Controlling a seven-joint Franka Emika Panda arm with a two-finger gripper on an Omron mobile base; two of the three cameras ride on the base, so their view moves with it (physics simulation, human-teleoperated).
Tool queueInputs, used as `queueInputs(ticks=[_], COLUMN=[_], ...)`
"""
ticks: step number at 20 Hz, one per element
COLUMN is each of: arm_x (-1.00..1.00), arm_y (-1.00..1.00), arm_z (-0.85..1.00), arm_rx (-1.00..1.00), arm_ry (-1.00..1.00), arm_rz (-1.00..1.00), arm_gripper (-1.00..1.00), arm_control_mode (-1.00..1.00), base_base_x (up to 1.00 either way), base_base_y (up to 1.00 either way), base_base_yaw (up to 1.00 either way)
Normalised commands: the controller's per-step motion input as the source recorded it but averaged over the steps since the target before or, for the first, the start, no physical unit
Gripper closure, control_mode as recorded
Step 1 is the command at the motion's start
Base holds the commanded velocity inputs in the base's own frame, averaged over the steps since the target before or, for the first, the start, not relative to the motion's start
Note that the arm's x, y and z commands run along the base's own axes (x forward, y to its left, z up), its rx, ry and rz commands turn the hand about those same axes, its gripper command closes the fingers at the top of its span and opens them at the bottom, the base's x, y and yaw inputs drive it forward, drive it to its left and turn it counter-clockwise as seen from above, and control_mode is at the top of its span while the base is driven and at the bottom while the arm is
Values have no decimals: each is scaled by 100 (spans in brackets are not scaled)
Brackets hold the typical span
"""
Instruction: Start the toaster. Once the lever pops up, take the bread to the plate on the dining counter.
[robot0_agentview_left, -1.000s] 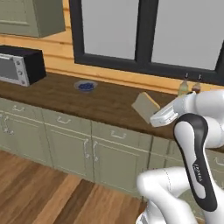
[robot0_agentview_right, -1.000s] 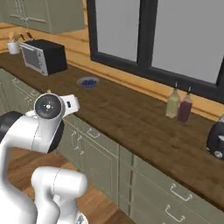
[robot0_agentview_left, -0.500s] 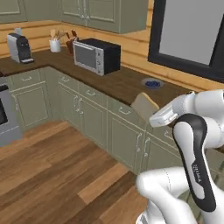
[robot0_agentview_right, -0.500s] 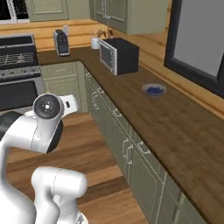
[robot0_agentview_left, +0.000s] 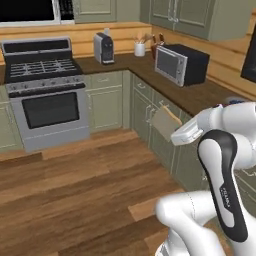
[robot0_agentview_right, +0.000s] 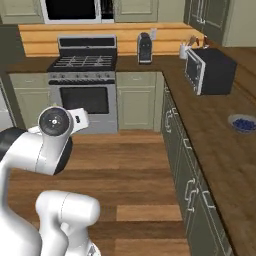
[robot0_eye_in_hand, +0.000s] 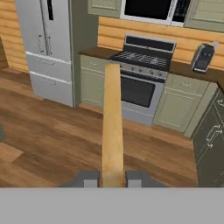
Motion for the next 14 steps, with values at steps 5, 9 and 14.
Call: queueInputs(ticks=[5,9,14], arm_x=[0,0,0], arm_y=[0,0,0], arm_z=[0,0,0], arm_rx=[0,0,0], arm_ry=[0,0,0], arm_rz=[0,0,0], arm_gripper=[100,100,100], arm_control_mode=[100,100,100], base_base_x=[2,0,0], base_base_y=[35,49,57], base_base_yaw=[56,54,53])
